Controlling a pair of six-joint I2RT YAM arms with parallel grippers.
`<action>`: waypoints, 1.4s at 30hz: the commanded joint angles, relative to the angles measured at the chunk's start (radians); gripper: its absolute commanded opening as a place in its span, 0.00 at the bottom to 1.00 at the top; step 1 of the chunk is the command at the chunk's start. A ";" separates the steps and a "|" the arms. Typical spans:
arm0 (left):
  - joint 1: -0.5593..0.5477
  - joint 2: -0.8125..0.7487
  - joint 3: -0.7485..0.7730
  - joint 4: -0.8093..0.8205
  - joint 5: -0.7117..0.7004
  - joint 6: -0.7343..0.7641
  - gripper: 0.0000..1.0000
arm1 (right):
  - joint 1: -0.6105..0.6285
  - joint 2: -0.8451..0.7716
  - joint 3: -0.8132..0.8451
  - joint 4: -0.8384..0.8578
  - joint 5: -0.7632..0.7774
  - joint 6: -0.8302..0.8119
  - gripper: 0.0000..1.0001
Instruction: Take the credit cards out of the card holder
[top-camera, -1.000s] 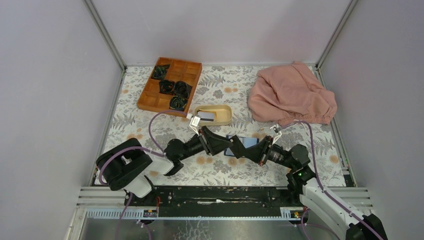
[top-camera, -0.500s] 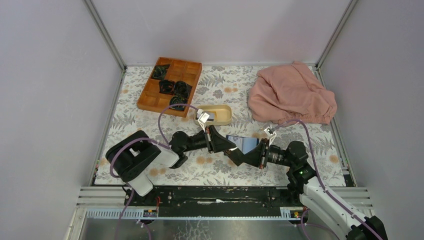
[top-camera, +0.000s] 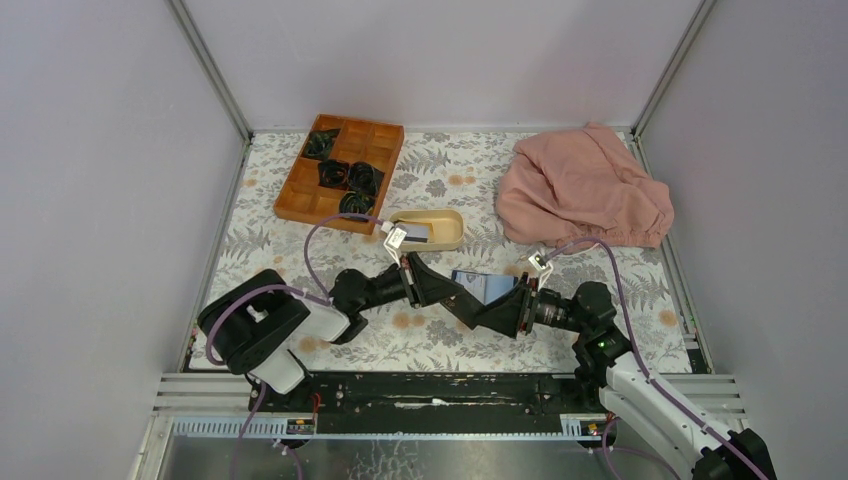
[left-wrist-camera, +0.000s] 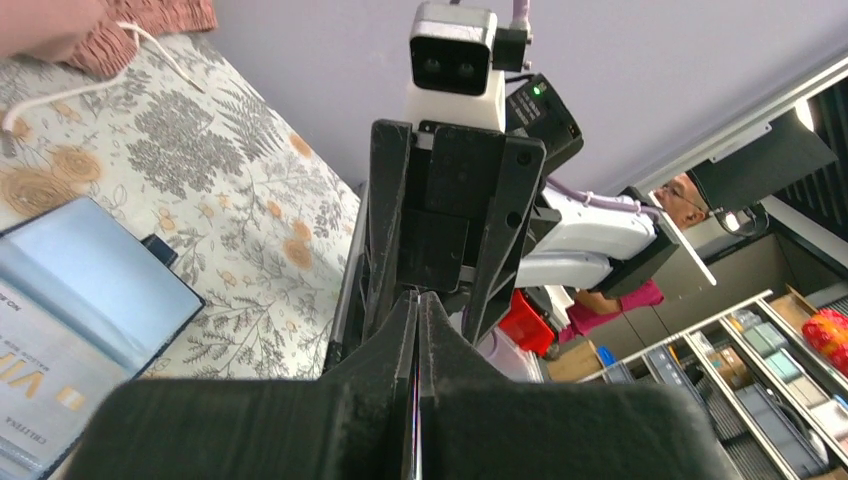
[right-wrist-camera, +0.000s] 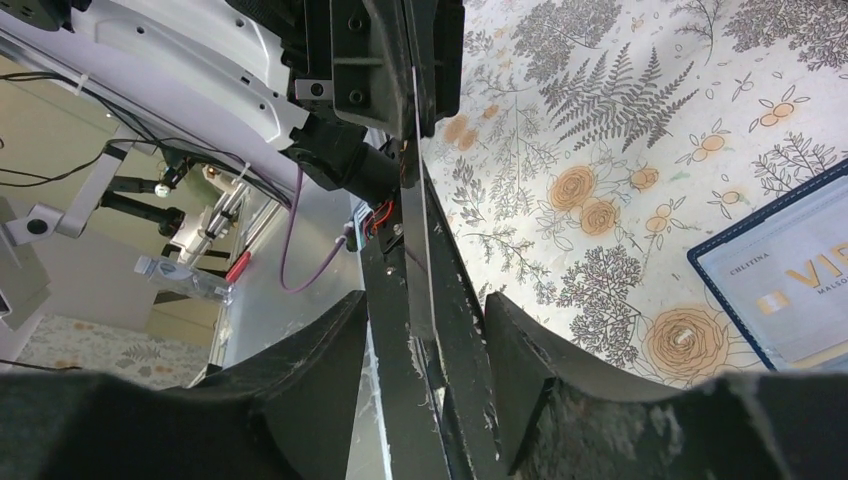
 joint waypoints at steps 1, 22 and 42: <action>-0.015 -0.037 -0.015 0.068 -0.117 0.032 0.00 | 0.005 -0.006 0.010 0.087 0.015 0.017 0.52; 0.017 -0.398 -0.300 -0.310 -0.713 0.053 1.00 | 0.005 0.367 0.319 -0.232 0.110 -0.203 0.00; 0.046 -0.982 -0.344 -0.877 -0.768 0.168 0.92 | -0.015 1.418 1.436 -0.899 -0.089 -0.558 0.00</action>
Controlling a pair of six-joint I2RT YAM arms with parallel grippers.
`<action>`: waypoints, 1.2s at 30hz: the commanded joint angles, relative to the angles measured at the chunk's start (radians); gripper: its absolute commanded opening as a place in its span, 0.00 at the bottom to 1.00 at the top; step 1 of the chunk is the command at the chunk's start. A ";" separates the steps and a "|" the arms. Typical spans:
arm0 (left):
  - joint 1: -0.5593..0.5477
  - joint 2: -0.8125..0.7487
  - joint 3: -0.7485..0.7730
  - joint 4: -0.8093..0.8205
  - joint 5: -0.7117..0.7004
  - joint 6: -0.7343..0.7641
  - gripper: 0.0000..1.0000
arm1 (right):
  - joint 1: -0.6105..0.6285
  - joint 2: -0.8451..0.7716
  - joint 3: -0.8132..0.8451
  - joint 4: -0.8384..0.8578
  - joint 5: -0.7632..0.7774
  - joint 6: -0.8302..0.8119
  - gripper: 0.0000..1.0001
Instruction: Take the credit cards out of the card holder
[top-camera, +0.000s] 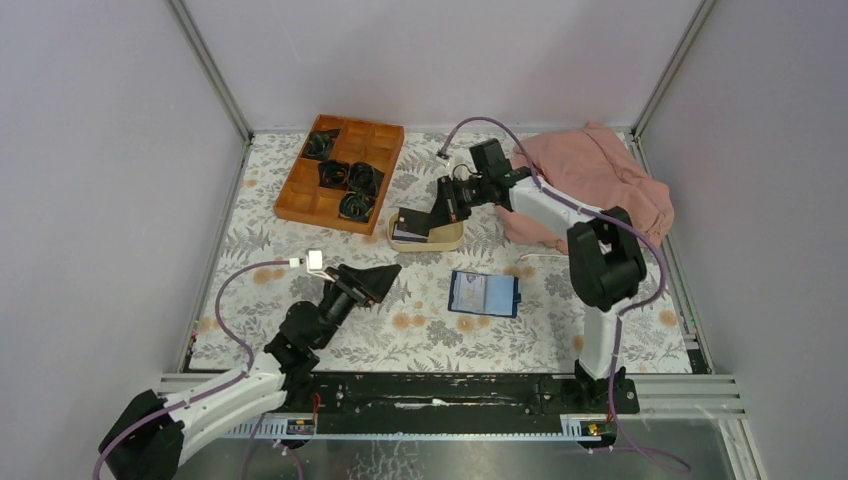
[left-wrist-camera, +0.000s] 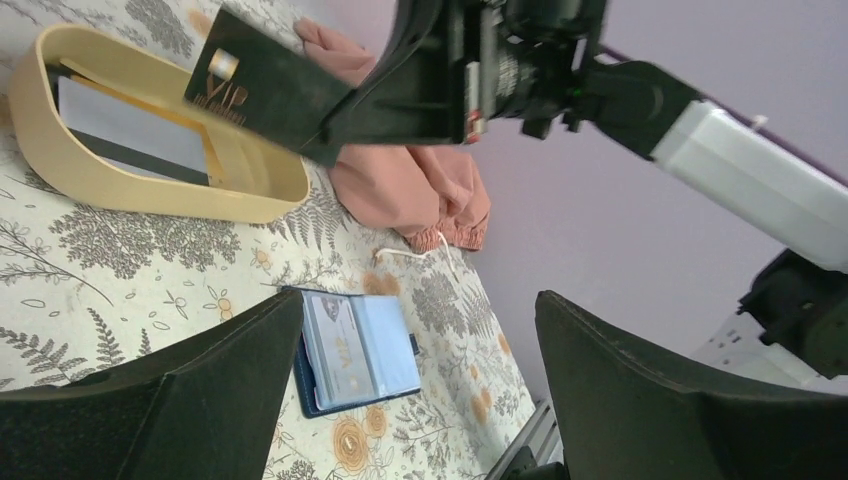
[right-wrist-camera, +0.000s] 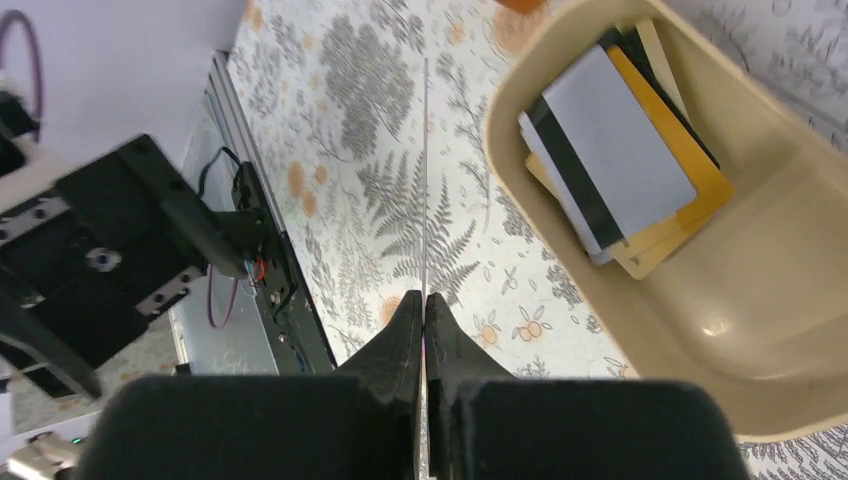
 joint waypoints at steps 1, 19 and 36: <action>0.022 -0.109 -0.029 -0.152 -0.042 0.041 0.92 | -0.004 0.099 0.086 -0.138 -0.078 -0.071 0.00; 0.040 -0.091 -0.029 -0.158 -0.017 0.123 0.89 | -0.040 0.281 0.245 -0.133 -0.131 -0.071 0.00; 0.066 0.028 -0.020 -0.067 0.021 0.136 0.94 | -0.055 0.329 0.248 -0.124 -0.038 -0.075 0.39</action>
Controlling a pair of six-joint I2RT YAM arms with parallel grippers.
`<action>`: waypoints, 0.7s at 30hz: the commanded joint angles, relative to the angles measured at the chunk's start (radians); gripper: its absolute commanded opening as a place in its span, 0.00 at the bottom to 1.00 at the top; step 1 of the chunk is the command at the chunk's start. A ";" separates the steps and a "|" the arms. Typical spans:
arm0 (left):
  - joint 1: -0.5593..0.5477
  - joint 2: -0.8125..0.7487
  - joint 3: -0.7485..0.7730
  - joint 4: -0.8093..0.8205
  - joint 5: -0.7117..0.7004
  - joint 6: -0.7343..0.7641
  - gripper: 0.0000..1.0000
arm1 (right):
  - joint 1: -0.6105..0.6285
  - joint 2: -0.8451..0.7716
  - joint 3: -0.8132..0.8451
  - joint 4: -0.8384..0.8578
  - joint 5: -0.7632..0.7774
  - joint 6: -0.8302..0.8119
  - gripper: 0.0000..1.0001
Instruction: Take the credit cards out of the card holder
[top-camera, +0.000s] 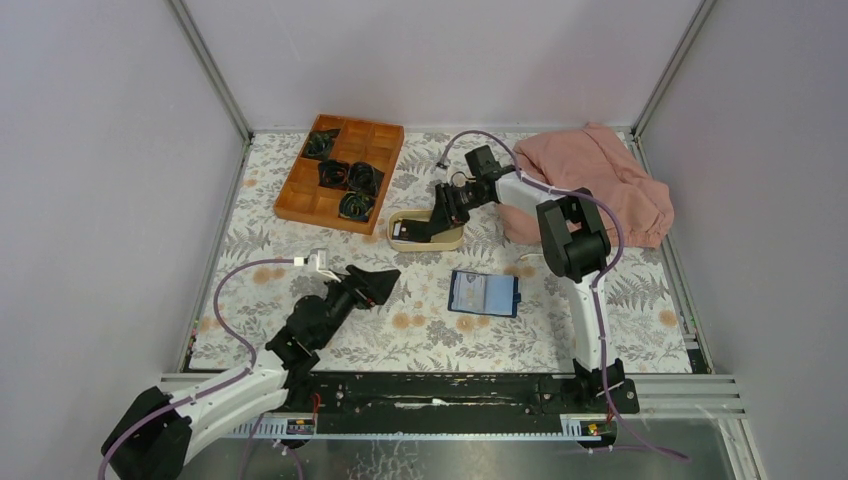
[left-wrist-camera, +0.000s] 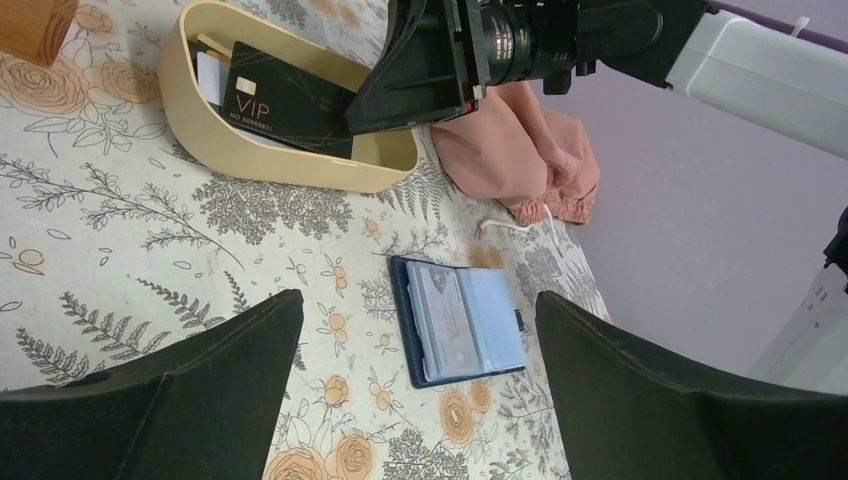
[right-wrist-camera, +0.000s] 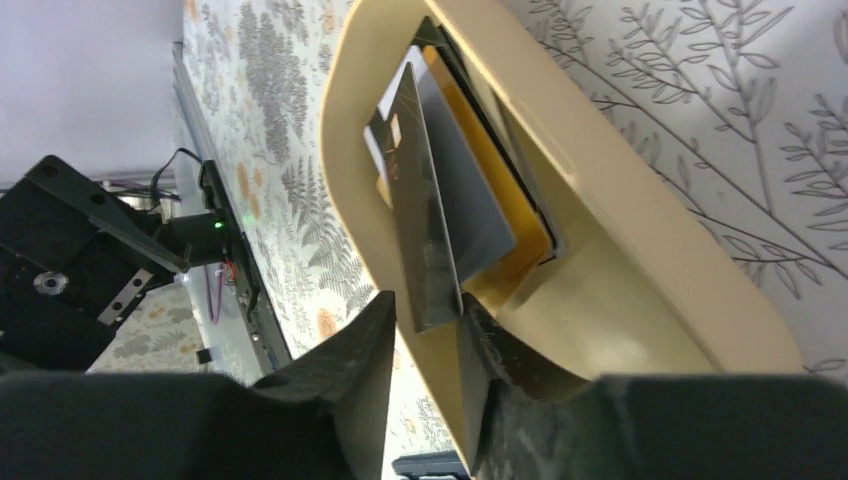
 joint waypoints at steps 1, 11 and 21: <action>0.012 0.046 -0.013 0.084 0.023 0.031 0.95 | -0.003 -0.070 -0.015 0.040 0.078 0.004 0.49; 0.014 0.205 0.046 0.164 0.139 0.073 0.90 | -0.003 -0.417 -0.230 0.133 0.298 0.052 0.63; -0.151 0.505 0.186 0.325 0.243 0.094 0.10 | -0.002 -0.906 -0.785 0.267 0.422 0.143 0.00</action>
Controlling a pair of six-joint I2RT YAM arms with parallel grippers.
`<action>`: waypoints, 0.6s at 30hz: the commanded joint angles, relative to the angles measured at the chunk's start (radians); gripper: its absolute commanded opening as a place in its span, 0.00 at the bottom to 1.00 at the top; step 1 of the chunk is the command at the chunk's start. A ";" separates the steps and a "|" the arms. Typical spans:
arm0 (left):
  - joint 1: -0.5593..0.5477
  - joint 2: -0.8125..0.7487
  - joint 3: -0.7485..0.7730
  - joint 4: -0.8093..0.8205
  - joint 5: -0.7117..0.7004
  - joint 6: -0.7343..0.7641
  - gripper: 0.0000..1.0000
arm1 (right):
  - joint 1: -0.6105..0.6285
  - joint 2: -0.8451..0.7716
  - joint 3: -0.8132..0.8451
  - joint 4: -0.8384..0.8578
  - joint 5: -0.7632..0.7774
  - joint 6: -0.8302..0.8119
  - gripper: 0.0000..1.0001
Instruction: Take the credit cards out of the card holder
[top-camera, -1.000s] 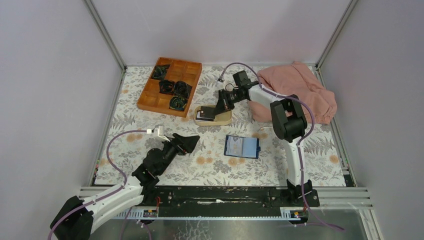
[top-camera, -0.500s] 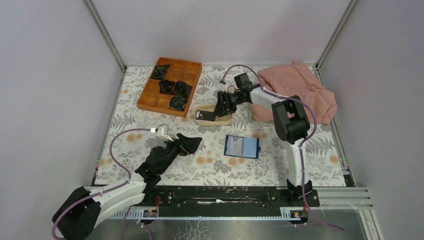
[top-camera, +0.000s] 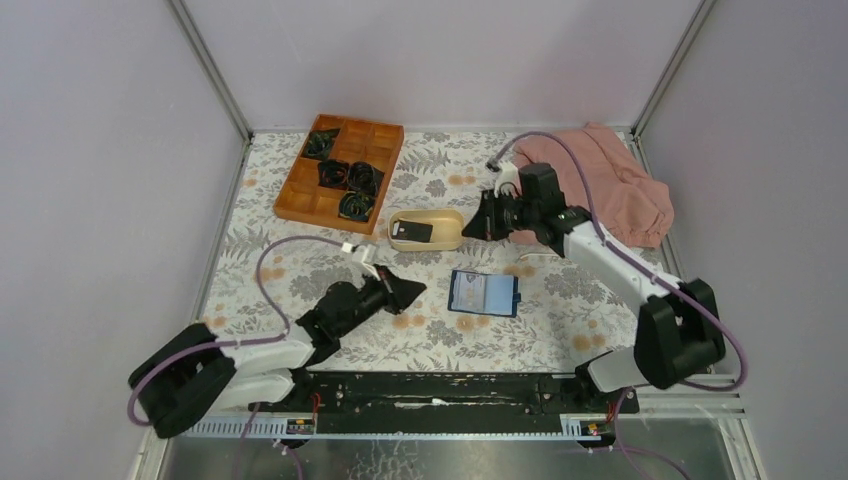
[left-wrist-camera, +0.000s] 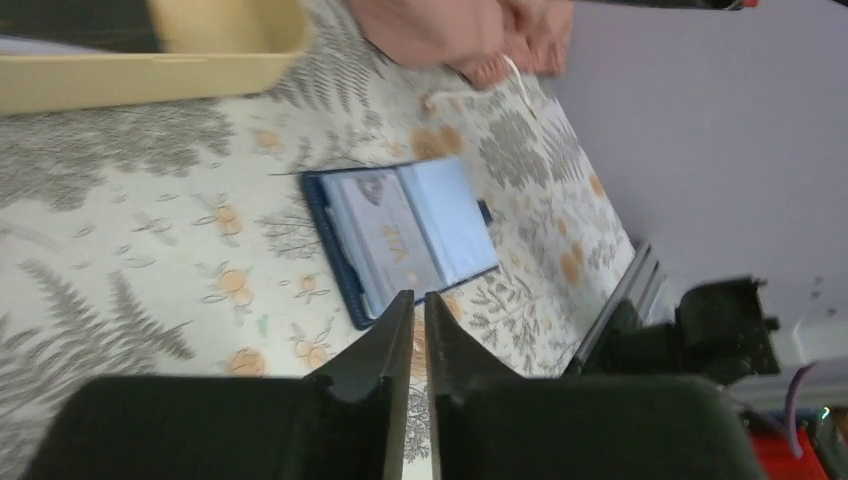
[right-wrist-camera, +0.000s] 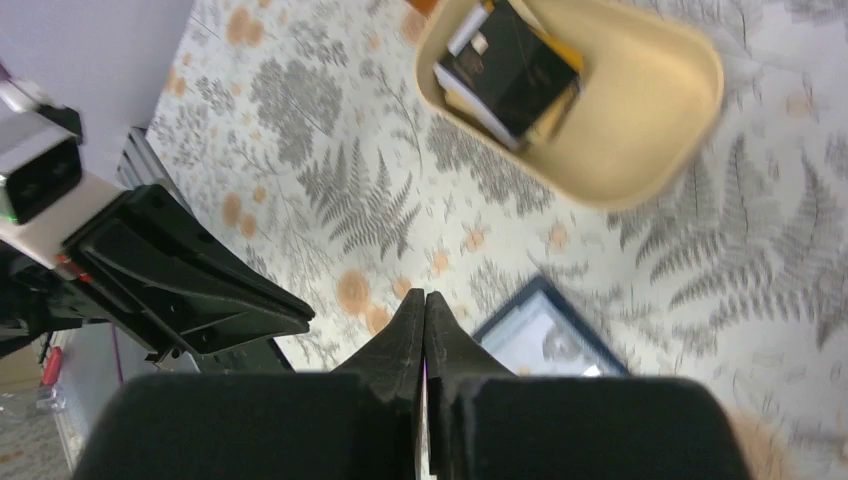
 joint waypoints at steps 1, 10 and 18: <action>-0.078 0.168 0.096 0.180 0.092 0.036 0.00 | -0.003 -0.140 -0.222 0.055 0.063 0.052 0.00; -0.085 0.596 0.219 0.481 0.303 -0.101 0.00 | -0.002 -0.350 -0.562 0.135 0.131 0.129 0.08; -0.061 0.789 0.277 0.506 0.276 -0.059 0.00 | -0.002 -0.303 -0.626 0.203 0.098 0.147 0.00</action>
